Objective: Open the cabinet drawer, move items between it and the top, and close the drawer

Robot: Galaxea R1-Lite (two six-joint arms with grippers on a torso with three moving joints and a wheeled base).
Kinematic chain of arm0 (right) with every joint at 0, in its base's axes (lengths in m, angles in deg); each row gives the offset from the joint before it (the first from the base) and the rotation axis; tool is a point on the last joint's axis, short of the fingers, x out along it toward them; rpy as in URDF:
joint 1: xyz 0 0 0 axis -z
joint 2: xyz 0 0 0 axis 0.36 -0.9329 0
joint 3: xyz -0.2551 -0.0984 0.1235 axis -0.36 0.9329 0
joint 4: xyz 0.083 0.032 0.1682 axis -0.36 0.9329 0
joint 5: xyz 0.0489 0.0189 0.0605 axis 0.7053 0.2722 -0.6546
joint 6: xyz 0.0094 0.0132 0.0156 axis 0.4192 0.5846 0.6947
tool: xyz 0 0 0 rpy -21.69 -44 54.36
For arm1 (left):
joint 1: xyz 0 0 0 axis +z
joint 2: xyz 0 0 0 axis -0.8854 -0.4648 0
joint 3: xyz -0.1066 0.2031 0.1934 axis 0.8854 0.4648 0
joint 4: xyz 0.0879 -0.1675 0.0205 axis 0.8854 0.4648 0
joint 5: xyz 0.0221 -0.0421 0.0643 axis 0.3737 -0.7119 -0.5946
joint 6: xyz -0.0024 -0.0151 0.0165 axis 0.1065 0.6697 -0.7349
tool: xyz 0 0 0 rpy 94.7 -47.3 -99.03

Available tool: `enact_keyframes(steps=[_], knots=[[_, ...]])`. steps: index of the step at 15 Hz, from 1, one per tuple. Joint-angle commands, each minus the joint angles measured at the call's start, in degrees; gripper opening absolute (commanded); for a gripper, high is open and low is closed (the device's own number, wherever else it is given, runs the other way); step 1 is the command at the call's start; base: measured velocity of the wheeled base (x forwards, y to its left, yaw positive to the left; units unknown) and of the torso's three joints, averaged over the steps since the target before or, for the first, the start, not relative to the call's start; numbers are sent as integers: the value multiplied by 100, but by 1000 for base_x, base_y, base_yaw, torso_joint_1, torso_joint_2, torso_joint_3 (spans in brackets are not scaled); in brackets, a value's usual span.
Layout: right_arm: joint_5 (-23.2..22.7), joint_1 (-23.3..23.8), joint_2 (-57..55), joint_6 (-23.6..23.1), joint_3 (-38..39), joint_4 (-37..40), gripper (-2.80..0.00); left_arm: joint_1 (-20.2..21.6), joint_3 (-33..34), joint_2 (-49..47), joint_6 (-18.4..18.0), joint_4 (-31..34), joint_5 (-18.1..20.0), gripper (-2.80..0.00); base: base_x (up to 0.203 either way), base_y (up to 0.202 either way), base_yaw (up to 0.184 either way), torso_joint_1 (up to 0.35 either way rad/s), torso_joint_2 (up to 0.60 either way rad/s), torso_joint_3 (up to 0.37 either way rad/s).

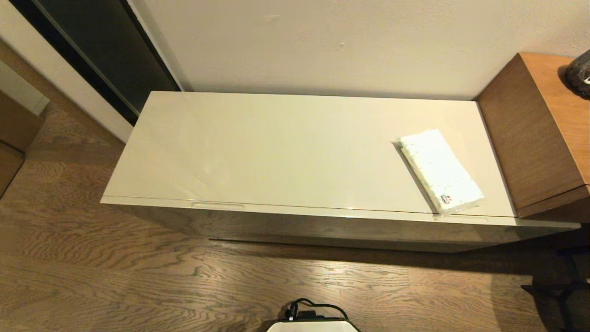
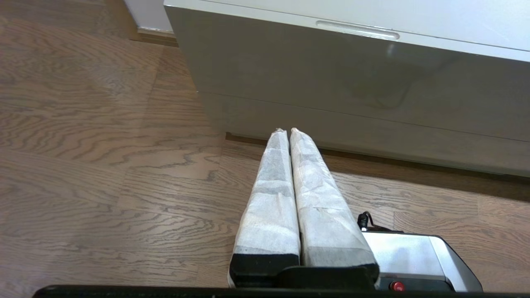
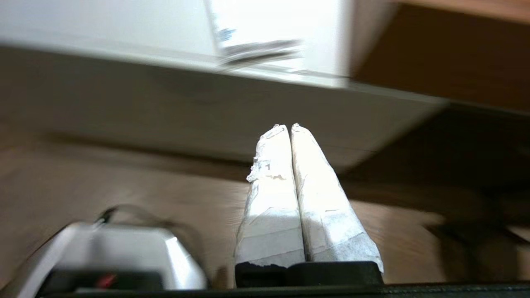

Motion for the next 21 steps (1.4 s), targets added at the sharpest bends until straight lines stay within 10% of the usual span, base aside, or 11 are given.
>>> enact_keyframes(steps=[1,4,21], knots=[[-381,-1,14,-16,396,-188,-280,1,1,-7,4,-4,-9,-280,0,0,0,0,0,0],[-410,-3,38,-43,913,-1138,-280,1,1,-7,4,-4,0,-280,0,0,0,0,0,0],[16,-3,85,135,922,-664,-280,1,1,-7,4,-4,-9,-280,0,0,0,0,0,0]])
